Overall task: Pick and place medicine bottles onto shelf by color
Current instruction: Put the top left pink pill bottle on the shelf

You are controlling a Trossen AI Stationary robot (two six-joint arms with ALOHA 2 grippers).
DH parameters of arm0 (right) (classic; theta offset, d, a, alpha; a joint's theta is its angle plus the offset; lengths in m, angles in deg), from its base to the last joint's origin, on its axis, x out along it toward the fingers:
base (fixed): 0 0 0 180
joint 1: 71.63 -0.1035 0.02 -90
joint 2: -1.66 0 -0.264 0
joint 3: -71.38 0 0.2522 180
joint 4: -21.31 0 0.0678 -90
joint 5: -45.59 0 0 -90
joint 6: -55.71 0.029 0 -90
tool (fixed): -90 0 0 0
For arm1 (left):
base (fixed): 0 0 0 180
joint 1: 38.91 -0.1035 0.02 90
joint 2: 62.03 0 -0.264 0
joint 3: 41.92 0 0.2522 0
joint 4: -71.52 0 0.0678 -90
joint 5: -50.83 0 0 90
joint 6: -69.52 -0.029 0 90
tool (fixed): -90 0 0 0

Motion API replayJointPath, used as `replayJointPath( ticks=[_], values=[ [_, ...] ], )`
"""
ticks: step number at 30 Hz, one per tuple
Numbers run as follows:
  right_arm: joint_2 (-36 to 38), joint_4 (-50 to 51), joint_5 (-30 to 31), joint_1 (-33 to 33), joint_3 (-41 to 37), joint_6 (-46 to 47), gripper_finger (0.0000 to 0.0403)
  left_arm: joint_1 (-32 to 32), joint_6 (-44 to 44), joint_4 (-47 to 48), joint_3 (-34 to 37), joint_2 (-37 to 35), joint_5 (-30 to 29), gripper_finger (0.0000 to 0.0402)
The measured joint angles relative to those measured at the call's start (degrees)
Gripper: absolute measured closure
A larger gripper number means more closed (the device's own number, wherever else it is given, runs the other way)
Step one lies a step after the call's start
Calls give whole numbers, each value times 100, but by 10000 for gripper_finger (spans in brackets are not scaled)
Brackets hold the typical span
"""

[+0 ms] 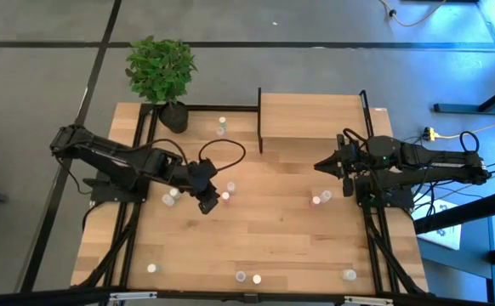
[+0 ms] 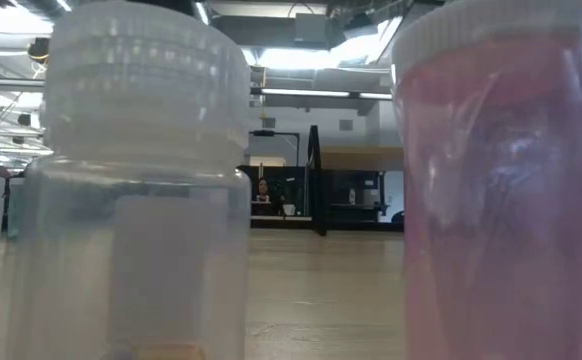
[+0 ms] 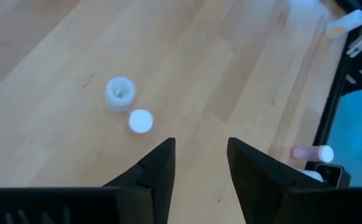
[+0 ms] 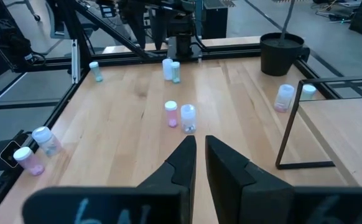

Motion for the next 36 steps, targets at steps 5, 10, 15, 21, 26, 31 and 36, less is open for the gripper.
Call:
replayJointPath(
  ticks=[5, 10, 15, 21, 26, 31, 36],
  values=[
    [0, 0, 0, 0, 0, -1, 363, 2, 12, 20, 0, 32, 21, 227],
    [0, 1, 0, 0, 0, -2, 363, 0, -308, -61, 0, 226, 136, 174],
    [0, 0, 0, 0, 0, -2, 363, 55, -875, -103, 0, 528, 77, 149],
    [0, 0, 0, 0, 0, 0, 363, 146, -1471, -199, 0, 1023, -404, 148],
    [-2, 1, 0, -1, 0, -2, 363, 97, -1446, -306, -1, 1311, -450, 148],
    [-2, 2, -2, 0, 0, -2, 363, -13, -1424, -384, 0, 1549, -465, 148],
    [-2, 0, 0, 0, 0, -1, 363, -52, -1424, -365, -2, 1821, -444, 148]
  ],
)
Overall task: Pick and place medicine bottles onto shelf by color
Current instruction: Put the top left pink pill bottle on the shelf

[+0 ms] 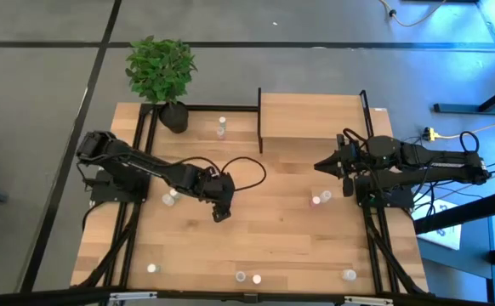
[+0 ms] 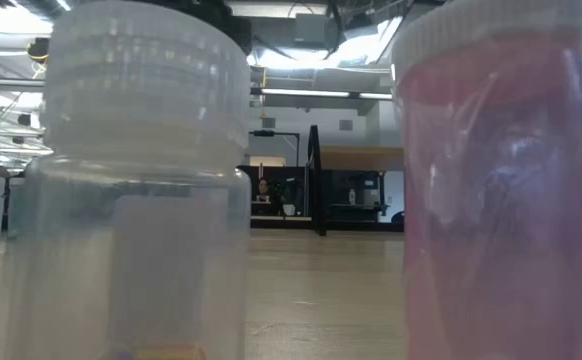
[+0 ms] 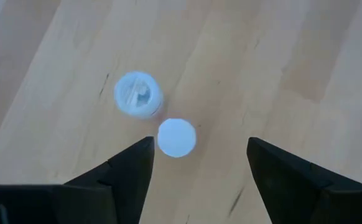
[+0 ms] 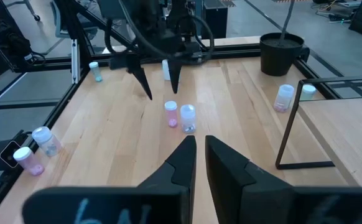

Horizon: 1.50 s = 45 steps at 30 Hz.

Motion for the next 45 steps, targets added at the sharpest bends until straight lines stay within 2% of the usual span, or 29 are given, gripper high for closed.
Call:
replayJointPath(
  ticks=[7, 11, 27, 34, 45],
  values=[
    [0, 0, -1, 0, 0, 0, 363, 0, 2, 204, 0, 156, -23, 148],
    [0, 0, -2, -2, 0, 0, 363, 0, -32, 261, -2, 196, -224, 148],
    [0, 0, -2, 0, 0, -1, 363, -33, -55, 116, -4, 259, -214, 148],
    [0, -5, -2, 0, 0, -1, 363, -25, -55, -17, 2, 529, -162, 148],
    [0, -4, 0, 0, 0, 1, 363, -44, -201, -14, 2, 531, -319, 148]
  ],
)
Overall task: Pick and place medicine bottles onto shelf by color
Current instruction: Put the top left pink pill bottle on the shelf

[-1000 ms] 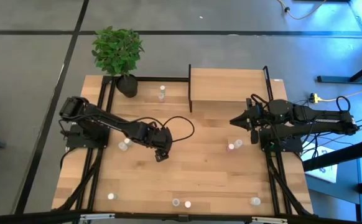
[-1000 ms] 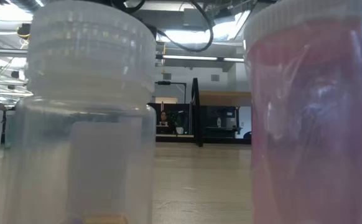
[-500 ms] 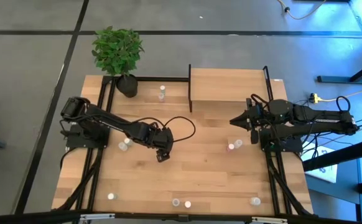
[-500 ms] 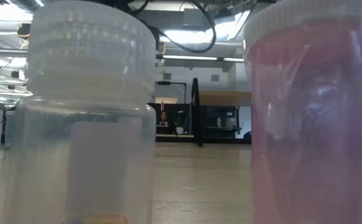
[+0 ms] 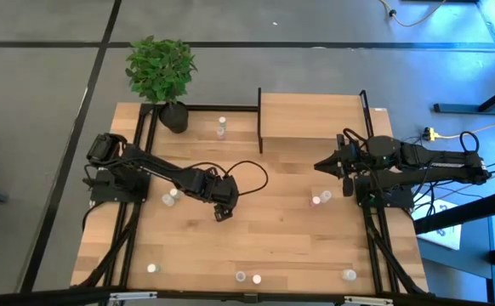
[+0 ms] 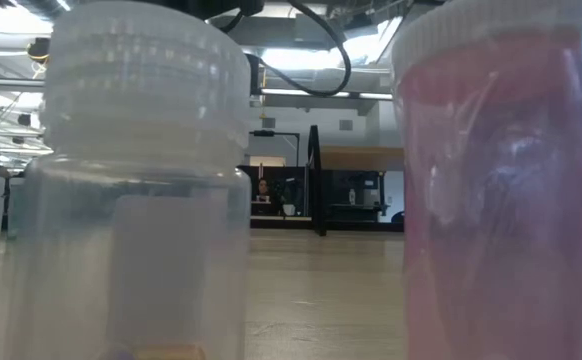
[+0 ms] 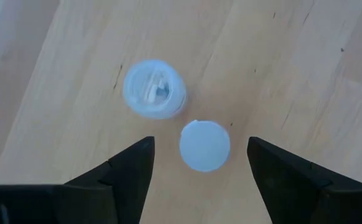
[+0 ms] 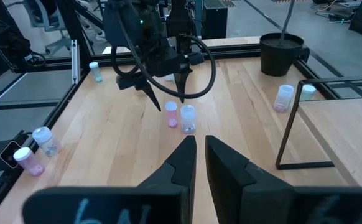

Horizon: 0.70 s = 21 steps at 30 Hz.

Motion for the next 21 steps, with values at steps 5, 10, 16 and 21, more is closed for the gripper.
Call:
replayJointPath(
  ticks=[5, 10, 16, 21],
  values=[
    [0, 1, 0, 0, 0, 0, 363, 2, -2, 50, 0, 108, 4, 148],
    [2, 0, -1, -2, 0, -1, 363, 2, -3, -2, 0, 296, 7, 148],
    [2, 0, 0, 0, 0, 0, 363, 2, -4, -89, 0, 365, 4, 148],
    [0, 0, 0, 0, 0, -1, 363, 2, -1, -90, 0, 365, -15, 148]
  ],
)
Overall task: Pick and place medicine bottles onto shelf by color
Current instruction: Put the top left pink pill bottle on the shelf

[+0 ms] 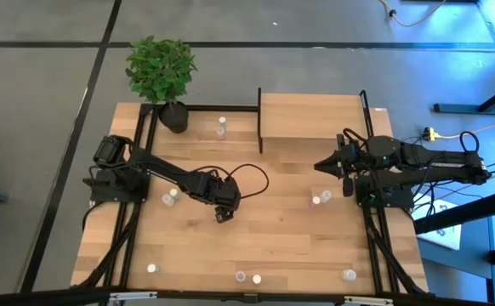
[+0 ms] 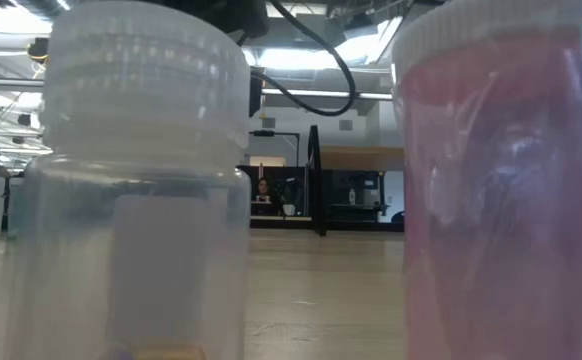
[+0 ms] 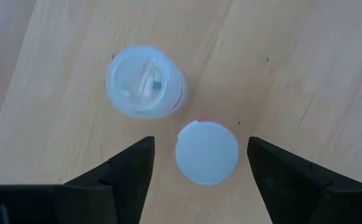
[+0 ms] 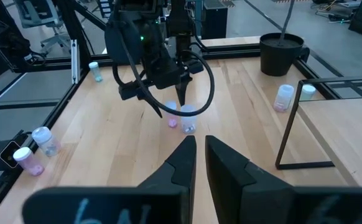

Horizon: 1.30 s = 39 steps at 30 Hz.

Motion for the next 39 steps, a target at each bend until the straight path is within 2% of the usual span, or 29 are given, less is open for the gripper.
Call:
replayJointPath(
  ticks=[9, 28, 39],
  values=[
    [0, 2, 0, -2, 0, 1, 363, 0, -8, -20, 0, 0, -7, 167],
    [2, 2, 0, 0, 0, 1, 363, 0, -8, -136, 0, 0, 26, 297],
    [0, 2, -2, -2, 0, 1, 363, 4, 9, -162, 0, -7, 203, 309]
  ],
)
